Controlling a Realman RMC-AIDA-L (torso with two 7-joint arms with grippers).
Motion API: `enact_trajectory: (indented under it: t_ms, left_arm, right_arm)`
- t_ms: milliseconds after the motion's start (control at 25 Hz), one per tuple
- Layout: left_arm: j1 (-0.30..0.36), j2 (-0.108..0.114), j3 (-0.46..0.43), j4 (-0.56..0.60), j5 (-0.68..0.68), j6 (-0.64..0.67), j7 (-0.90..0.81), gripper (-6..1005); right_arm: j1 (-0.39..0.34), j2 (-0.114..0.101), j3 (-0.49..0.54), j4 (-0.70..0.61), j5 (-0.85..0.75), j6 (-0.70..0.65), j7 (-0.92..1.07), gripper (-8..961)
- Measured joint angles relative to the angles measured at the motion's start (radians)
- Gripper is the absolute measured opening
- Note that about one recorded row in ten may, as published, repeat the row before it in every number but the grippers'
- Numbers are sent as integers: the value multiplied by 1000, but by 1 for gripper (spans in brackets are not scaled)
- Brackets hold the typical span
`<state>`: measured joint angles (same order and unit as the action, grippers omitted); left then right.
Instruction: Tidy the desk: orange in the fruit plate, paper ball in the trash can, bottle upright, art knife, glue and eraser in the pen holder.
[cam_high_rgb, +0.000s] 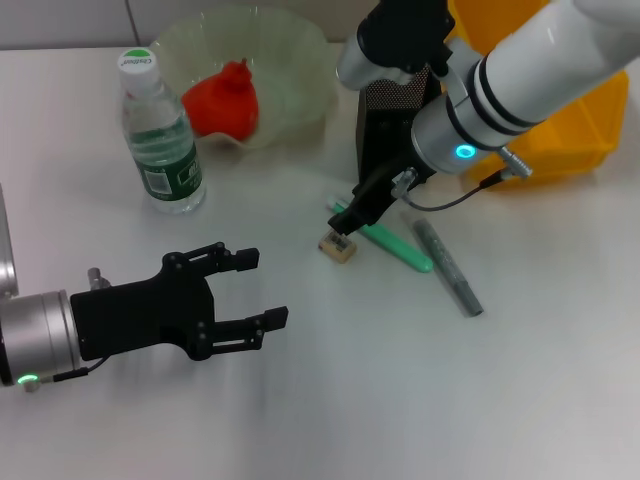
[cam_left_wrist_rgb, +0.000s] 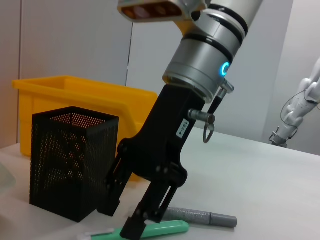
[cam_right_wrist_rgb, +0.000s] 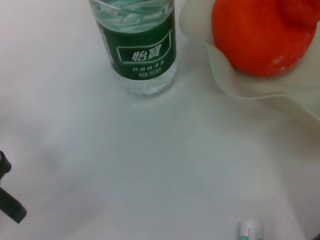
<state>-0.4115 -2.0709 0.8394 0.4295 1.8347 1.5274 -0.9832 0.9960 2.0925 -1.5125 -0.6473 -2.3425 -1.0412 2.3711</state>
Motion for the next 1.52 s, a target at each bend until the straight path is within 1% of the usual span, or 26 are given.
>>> enact_trajectory:
  t_ms: [40,280,480,800,1520]
  left_arm:
    - [0,0,0,0,0,0,0,815]
    - [4,0,0,0,-7,5,0,815]
    - [4,0,1,-1,-9,5,0,815]
    - [4,0,2,-2,-9,5,0,815]
    - [4,0,3,-2,-11,11,0,815]
  right_arm:
    - [-5,0,-9,0,6,13,0,738]
    - [-23,0,-18,1,14,56,-1,531]
    - [-34,0,-19,3,24,73,-1,526]
    - [-44,0,-68,3,52,101,-3,481]
    - [-48,0,-96,17,70,132,-3,391]
